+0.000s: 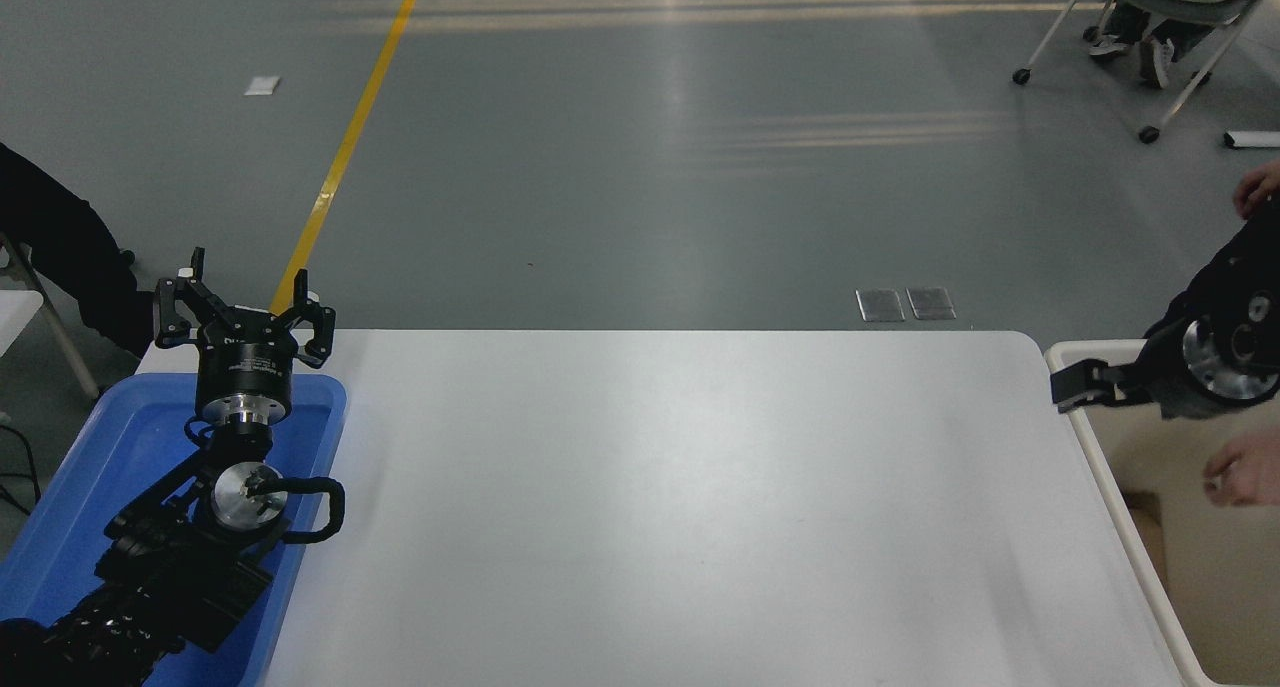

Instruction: Pick up paper ball place in dustbin

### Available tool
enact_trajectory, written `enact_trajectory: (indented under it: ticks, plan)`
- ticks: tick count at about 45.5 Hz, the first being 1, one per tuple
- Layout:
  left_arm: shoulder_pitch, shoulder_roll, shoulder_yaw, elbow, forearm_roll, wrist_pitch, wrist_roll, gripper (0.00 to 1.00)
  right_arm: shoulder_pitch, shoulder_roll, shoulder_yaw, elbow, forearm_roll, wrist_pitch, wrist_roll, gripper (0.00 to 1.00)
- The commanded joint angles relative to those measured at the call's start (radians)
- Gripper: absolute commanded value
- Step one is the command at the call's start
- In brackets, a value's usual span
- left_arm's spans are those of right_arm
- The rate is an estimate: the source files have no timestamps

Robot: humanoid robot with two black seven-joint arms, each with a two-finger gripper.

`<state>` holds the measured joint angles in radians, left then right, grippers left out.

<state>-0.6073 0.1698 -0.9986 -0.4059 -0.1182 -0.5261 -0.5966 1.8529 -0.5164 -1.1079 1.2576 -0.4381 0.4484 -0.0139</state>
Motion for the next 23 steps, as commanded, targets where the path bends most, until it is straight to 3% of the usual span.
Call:
enact_trajectory:
  ticks: [1, 12, 23]
  plan:
    - [0.0, 0.0, 0.0, 0.001, -0.001, 0.001, 0.0, 0.99, 0.241, 0.212, -0.009, 0.129, 0.168, 0.159, 0.003, 1.0]
    - [0.0, 0.0, 0.0, 0.001, -0.001, 0.001, 0.0, 0.99, 0.335, 0.415, 0.0, 0.131, 0.372, 0.228, 0.003, 1.0]
    - [0.0, 0.0, 0.0, 0.001, -0.001, 0.001, 0.0, 0.99, 0.414, 0.466, -0.003, 0.141, 0.432, 0.299, 0.003, 1.0]
